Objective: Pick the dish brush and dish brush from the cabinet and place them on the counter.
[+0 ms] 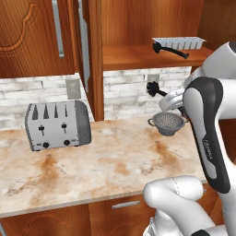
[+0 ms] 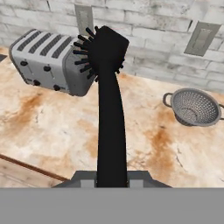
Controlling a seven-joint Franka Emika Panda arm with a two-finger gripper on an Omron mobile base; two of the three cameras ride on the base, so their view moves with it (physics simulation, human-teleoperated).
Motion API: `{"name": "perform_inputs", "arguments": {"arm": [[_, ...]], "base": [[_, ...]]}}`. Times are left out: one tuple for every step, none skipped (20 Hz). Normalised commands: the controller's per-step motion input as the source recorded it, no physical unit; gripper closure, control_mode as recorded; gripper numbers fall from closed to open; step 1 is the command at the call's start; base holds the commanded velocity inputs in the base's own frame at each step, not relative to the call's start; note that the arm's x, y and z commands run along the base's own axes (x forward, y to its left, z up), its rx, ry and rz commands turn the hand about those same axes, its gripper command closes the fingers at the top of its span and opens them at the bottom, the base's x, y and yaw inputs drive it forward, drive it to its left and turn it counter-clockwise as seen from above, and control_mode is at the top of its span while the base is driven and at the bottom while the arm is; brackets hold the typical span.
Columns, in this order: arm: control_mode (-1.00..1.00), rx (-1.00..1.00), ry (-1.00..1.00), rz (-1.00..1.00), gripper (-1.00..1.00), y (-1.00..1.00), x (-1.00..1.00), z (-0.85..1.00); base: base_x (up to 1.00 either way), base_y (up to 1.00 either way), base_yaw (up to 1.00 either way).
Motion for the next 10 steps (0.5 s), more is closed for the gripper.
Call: {"name": "perform_inputs", "arguments": {"arm": [[-1.00,0.00,-0.01,0.00,1.00,0.00,-0.14,-0.69],[-1.00,0.00,-0.06,0.02,1.00,0.00,-0.04,-0.70],[-1.00,0.00,-0.04,0.01,1.00,0.00,0.00,-0.72],[-1.00,0.00,-0.01,0.00,1.00,0.03,0.00,-0.68],[-1.00,0.00,-0.01,0.00,1.00,0.02,0.00,-0.65],[-1.00,0.00,-0.01,0.00,1.00,0.03,0.00,-0.67],[-1.00,0.00,-0.03,0.00,1.00,0.08,0.01,-0.72],[-1.00,0.00,-0.04,0.00,1.00,0.09,0.00,-0.74],[-1.00,0.00,-0.02,0.00,1.00,0.02,0.01,-0.79],[-1.00,0.00,0.00,0.00,1.00,0.03,0.04,-0.77]], "base": [[0.00,0.00,0.00],[0.00,0.00,0.00],[0.00,0.00,0.00],[0.00,0.00,0.00],[0.00,0.00,0.00],[0.00,0.00,0.00],[0.00,0.00,0.00],[0.00,0.00,0.00],[0.00,0.00,0.00],[0.00,0.00,0.00]]}}
